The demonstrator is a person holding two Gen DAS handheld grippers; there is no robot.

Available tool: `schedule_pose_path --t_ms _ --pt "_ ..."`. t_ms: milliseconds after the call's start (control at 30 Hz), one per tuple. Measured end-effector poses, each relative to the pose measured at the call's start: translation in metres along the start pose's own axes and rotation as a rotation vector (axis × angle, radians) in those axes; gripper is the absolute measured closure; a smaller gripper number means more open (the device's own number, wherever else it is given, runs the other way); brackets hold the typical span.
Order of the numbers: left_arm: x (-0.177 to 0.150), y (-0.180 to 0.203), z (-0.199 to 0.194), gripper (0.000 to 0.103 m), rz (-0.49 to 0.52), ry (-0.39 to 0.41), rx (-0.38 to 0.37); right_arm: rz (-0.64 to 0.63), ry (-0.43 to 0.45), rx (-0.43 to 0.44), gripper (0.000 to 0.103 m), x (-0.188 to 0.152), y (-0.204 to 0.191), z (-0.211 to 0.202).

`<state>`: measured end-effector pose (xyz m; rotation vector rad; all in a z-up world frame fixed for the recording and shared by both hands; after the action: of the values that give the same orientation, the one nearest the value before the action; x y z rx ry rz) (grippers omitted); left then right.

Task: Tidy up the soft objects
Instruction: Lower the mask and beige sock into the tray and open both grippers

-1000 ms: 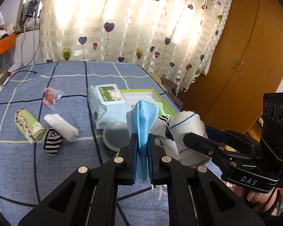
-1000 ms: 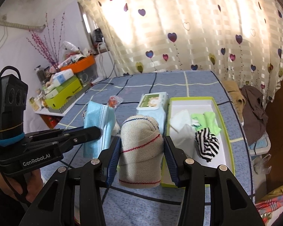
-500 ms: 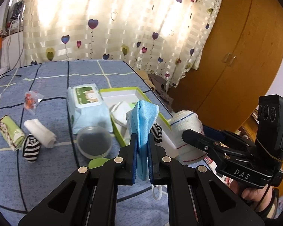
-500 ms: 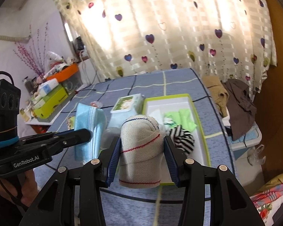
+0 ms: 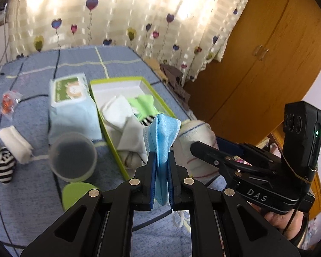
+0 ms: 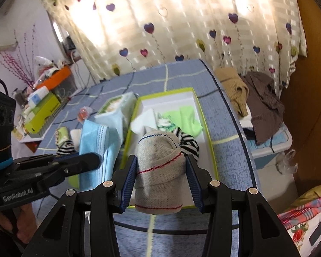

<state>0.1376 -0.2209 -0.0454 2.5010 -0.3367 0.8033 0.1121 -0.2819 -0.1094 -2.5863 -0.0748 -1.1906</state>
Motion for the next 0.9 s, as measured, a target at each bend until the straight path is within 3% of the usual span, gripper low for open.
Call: schedule_pose_path --t_ms 200,467,900 --pt "-0.01 -0.002 0.033 0.093 -0.052 -0.106 -0.024 0.003 -0.062 -0.006 0.058 -0.008 0.013 0.025" --pt "-0.011 -0.01 0.057 0.093 -0.126 -0.172 -0.023 0.001 -0.124 -0.02 0.058 -0.014 0.024 0.05" --pt "0.002 -0.03 0.078 0.093 -0.174 -0.173 0.049 -0.013 -0.131 -0.014 0.058 -0.002 0.03 0.075"
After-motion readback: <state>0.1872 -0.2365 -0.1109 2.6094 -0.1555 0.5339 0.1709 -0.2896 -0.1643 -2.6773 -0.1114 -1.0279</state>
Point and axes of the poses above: each gripper's, at about its wrist camera, not at the fingertips, and z roughly the way its jaws point, y to its right, x to its top, the point moved 10 cm from there along z, roughly the way its jaws point, and after that the axes turned 1 degree about -z, right-handed, at the moved point
